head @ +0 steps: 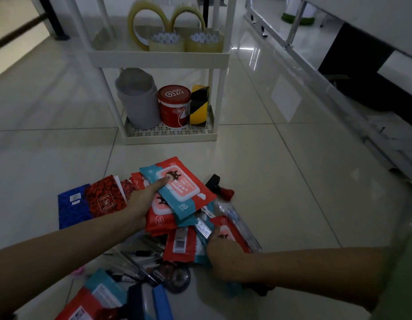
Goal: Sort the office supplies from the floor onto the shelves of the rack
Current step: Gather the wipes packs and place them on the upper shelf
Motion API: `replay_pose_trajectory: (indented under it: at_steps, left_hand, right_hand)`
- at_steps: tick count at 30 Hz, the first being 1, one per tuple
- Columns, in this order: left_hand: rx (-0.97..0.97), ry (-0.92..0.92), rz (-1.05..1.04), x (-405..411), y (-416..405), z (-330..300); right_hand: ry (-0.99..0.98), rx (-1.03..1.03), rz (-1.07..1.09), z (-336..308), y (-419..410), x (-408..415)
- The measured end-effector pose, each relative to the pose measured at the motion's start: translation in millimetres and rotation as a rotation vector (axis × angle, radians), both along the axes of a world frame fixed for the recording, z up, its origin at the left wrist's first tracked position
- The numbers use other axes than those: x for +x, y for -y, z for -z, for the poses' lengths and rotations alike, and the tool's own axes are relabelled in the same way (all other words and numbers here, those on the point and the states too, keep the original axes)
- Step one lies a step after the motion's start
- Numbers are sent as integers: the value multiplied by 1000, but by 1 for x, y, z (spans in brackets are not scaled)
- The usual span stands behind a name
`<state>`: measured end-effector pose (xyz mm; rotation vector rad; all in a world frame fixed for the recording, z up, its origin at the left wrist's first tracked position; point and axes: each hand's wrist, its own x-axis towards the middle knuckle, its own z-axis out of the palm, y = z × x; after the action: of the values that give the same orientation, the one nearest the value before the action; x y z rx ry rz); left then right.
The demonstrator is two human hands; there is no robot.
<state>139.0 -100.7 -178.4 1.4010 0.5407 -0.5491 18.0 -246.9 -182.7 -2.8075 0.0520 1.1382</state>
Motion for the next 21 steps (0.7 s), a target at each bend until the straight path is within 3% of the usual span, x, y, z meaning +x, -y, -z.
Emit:
replay_pose_trajectory:
  at_steps: [4,12,17,21]
  left_hand:
    - [-1,7,-7,0,0,3]
    - [-21,24,-29,6,-12,6]
    - [-28,20,-39,6,-18,6]
    - [-30,13,-15,4,-20,2]
  right_hand:
    - [-12,38,17,-15,-2,2]
    - [1,-49,-291,-70,-6,30]
    - [91,-63,-322,-127,-4,61]
    - [53,-33,-189,-161,5,84]
